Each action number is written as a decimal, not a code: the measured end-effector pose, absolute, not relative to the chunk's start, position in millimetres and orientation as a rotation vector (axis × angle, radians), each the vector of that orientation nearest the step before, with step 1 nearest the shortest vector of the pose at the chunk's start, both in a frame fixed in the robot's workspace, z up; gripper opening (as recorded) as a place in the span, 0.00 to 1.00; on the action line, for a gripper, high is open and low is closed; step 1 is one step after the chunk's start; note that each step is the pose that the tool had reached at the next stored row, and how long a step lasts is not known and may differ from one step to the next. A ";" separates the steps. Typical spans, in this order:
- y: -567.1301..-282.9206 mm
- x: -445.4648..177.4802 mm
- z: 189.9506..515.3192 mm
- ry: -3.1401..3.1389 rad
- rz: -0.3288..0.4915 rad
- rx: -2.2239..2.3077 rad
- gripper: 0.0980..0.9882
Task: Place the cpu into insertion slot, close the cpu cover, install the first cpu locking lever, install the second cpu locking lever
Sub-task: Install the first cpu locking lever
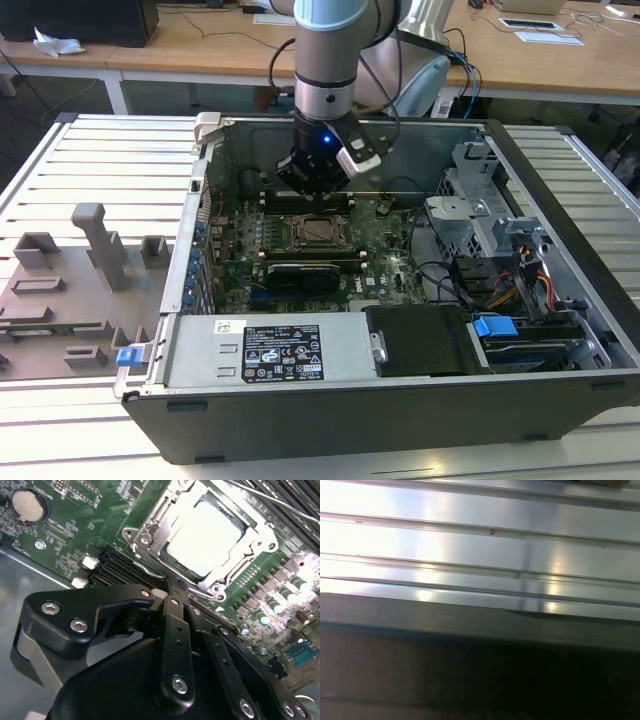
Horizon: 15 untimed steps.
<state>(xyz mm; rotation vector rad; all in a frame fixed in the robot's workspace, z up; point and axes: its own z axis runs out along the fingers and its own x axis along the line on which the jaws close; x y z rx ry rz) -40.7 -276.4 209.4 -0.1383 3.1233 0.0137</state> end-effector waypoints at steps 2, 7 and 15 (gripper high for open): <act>-276.4 -38.2 208.3 3.124 0.014 -0.138 0.01; -276.7 -31.4 204.2 3.126 0.013 -0.138 0.01; -280.7 -30.1 202.5 3.126 0.014 -0.138 0.01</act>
